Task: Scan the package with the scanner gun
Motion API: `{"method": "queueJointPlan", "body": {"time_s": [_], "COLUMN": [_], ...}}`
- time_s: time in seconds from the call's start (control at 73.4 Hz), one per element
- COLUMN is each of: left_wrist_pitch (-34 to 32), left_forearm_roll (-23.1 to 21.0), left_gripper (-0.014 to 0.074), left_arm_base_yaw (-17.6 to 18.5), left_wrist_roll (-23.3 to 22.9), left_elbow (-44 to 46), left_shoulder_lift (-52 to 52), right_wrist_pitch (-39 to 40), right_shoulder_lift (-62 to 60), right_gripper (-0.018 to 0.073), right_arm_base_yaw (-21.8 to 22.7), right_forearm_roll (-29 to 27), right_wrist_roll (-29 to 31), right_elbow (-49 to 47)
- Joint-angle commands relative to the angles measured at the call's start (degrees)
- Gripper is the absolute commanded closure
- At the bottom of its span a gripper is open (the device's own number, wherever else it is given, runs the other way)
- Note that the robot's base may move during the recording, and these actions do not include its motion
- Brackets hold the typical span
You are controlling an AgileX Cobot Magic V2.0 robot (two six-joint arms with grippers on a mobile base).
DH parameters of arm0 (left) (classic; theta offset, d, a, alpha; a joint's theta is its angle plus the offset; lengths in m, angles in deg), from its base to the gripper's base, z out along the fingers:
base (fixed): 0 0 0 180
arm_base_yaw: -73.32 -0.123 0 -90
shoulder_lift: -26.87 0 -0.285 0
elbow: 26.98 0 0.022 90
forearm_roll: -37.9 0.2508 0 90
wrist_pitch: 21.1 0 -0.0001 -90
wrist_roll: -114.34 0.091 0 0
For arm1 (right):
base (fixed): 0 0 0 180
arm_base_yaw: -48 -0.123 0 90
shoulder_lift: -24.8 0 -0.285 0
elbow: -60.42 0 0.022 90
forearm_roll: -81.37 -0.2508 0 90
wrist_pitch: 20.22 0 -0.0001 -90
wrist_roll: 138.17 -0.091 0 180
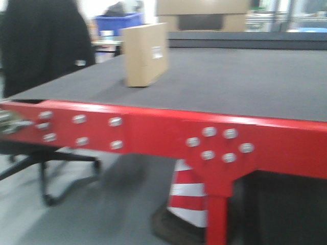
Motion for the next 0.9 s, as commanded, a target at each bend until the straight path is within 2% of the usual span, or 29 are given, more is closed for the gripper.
{"method": "queueJointPlan", "body": {"time_s": [0.0, 0.886], "left_wrist_pitch": [-0.81, -0.81], "left_forearm_roll": [0.00, 0.00], "left_gripper": [0.0708, 0.0708], "left_arm_base_yaw": [0.30, 0.30], "left_wrist_roll": [-0.20, -0.20], "left_elbow": [0.09, 0.09], "left_shoulder_lift": [0.18, 0.18], "right_wrist_pitch": [0.86, 0.86], "right_shoulder_lift": [-0.09, -0.09], "right_gripper": [0.0728, 0.0728], "right_arm_base_yaw": [-0.16, -0.16], "right_forearm_roll": [0.35, 0.35], "right_wrist_roll": [0.33, 0.33], "right_elbow": [-0.02, -0.02]}}
